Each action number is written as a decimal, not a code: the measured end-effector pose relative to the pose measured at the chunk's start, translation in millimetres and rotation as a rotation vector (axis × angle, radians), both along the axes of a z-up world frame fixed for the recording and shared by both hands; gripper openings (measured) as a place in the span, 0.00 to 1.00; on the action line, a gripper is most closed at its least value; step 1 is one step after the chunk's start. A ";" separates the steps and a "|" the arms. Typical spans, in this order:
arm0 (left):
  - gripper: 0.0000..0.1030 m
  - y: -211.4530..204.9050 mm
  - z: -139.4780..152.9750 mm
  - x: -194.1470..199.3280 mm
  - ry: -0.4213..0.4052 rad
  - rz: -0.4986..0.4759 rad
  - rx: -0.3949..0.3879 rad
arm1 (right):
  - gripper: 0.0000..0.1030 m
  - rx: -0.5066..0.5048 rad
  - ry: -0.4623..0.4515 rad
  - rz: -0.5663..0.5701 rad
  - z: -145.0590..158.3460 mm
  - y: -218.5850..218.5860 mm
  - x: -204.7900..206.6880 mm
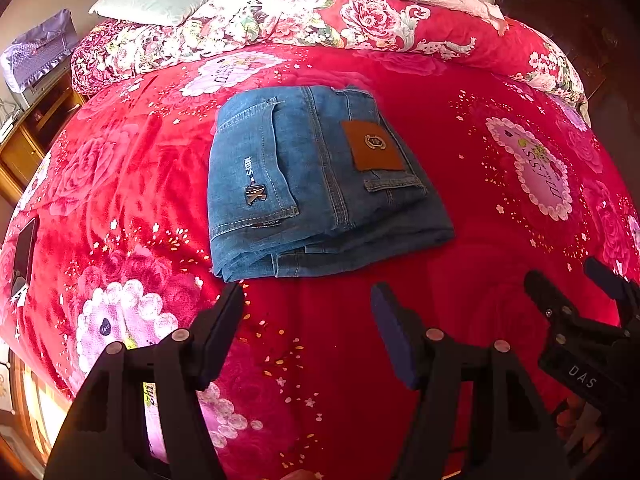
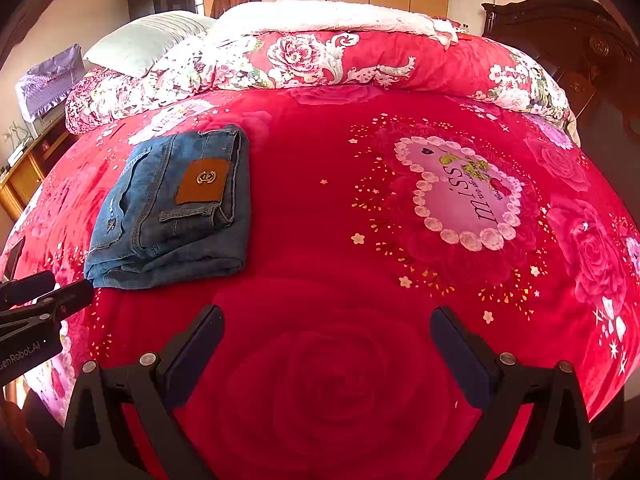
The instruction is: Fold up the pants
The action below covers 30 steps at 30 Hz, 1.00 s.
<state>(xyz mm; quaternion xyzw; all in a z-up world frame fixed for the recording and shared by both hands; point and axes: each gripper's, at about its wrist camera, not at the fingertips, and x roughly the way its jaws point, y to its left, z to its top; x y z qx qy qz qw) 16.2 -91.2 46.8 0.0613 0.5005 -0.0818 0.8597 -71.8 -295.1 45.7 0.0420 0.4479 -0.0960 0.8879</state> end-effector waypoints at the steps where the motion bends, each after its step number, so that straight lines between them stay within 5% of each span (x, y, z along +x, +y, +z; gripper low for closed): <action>1: 0.63 0.1 0.1 0.1 -0.001 0.001 0.000 | 1.00 0.000 0.001 0.000 -0.1 -0.1 0.0; 30: 0.66 -2.8 -2.3 1.1 0.019 0.005 -0.011 | 1.00 0.001 0.029 -0.011 -5.8 -6.6 2.3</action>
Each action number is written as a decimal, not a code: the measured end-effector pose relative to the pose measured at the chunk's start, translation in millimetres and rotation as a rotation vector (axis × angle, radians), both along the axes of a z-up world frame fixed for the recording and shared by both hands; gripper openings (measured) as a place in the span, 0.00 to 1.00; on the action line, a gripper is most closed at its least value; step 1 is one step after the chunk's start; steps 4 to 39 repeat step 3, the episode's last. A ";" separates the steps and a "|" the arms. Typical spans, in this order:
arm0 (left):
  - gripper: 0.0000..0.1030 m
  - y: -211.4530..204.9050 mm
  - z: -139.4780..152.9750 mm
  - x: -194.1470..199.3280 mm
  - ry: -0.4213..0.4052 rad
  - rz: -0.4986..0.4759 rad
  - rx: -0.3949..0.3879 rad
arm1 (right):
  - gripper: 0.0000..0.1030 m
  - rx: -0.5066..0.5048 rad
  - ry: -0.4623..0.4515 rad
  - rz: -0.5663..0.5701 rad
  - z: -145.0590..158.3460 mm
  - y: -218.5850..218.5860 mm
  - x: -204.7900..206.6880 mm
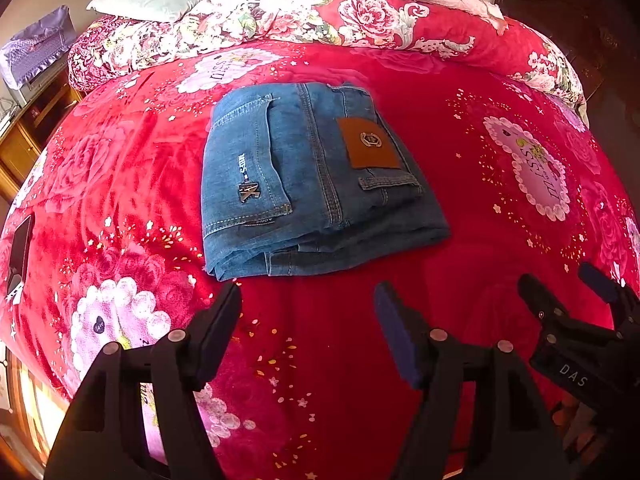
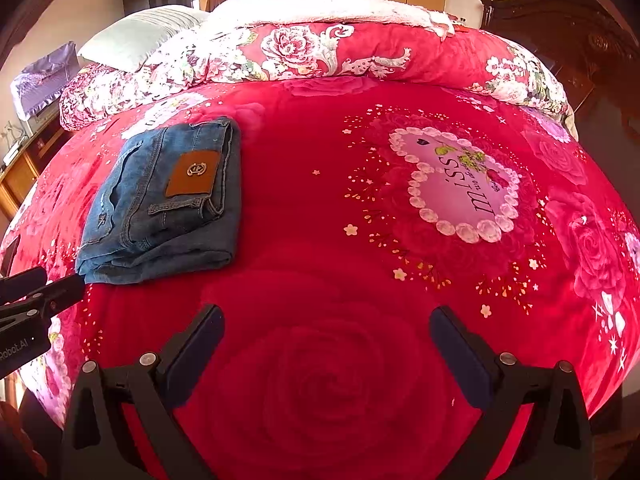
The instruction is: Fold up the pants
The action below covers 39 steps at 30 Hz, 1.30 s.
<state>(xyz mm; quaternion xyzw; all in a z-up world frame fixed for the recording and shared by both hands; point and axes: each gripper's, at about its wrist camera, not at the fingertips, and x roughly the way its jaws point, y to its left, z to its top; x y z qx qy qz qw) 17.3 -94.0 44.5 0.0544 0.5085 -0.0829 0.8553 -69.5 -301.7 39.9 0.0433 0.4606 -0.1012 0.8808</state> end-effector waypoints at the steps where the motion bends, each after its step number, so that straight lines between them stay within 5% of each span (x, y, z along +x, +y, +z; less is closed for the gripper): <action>1: 0.66 0.1 -0.8 0.2 0.003 0.002 0.003 | 1.00 0.000 0.001 -0.001 -0.3 -0.4 0.1; 39: 0.66 0.7 -2.2 0.8 0.009 0.007 0.006 | 1.00 -0.003 0.002 0.000 -0.7 -0.6 0.9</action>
